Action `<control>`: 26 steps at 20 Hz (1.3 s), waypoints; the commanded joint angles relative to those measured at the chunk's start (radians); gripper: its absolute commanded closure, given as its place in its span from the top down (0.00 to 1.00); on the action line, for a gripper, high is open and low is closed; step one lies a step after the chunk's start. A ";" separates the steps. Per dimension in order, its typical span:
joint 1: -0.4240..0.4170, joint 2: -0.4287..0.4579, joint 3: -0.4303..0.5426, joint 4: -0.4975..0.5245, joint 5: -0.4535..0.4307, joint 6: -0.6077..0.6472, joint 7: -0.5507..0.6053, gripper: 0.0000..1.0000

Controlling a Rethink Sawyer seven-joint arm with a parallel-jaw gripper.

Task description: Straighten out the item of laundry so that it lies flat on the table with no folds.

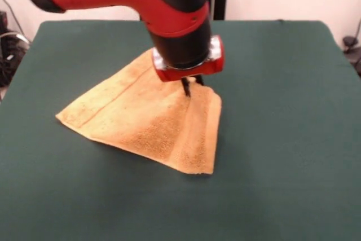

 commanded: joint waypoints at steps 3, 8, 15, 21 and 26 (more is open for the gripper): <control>0.052 0.028 -0.048 0.183 0.030 -0.167 0.212 0.00; 0.049 0.049 -0.064 0.187 0.024 -0.196 0.180 0.00; 0.072 0.084 -0.108 0.147 -0.018 -0.161 0.132 0.00; 0.092 0.111 -0.131 0.124 -0.015 -0.152 0.137 0.00; 0.104 0.133 -0.143 0.115 -0.004 -0.176 0.146 0.00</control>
